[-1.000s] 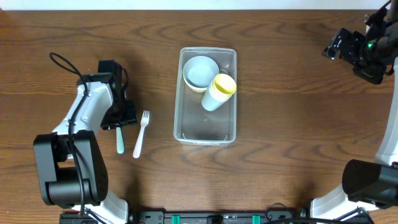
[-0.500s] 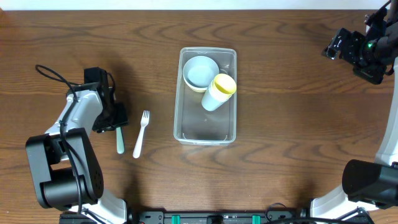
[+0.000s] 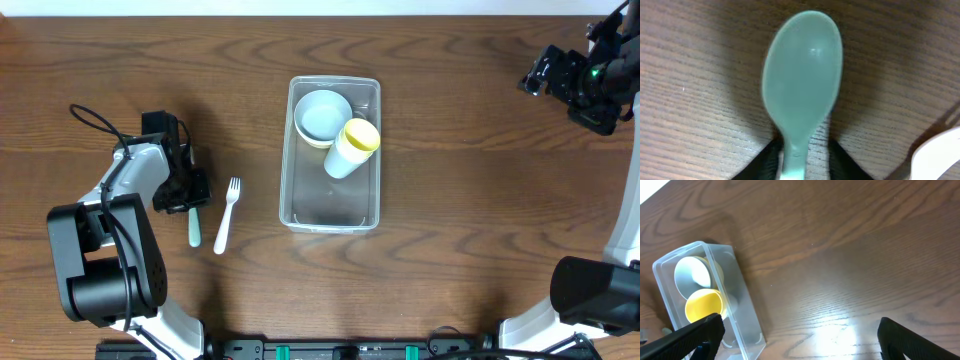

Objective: Pack container
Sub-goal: 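Move the left gripper down and grasp the mint-green spoon, then carry the spoon and lay it in the container, then move the left gripper to the white fork and grasp it, then carry the fork and lay it on the spoon in the container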

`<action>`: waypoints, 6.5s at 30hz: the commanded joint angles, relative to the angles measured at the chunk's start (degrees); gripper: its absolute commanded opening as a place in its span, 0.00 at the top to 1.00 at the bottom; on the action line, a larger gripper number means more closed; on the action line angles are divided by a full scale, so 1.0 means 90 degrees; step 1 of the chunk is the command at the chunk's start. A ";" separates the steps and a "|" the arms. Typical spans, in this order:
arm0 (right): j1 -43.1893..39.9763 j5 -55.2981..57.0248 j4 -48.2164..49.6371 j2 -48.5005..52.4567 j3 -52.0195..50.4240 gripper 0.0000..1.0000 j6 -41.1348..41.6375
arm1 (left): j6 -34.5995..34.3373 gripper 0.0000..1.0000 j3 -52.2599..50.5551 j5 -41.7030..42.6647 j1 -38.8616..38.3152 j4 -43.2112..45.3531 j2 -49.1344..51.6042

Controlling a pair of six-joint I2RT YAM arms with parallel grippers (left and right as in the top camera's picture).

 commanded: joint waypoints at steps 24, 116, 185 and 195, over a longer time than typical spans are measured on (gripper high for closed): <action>-0.0036 -0.0044 -0.0007 0.0019 -0.0022 0.01 0.0087 | 0.1540 0.94 0.2781 0.0362 -0.1809 -0.2650 -0.2518; -0.0036 -0.0044 -0.0007 0.0019 -0.0022 0.01 0.0087 | 0.0491 0.75 0.0153 0.0073 -0.1294 -0.0797 0.0206; -0.0036 -0.0046 -0.0007 0.0019 -0.0022 0.01 0.0087 | 0.2273 0.94 0.3157 0.0593 -0.4830 0.1234 -0.0138; -0.0036 -0.0044 -0.0007 0.0019 -0.0022 0.01 0.0087 | 0.2144 0.94 0.3155 0.0595 -0.4668 0.1236 0.0330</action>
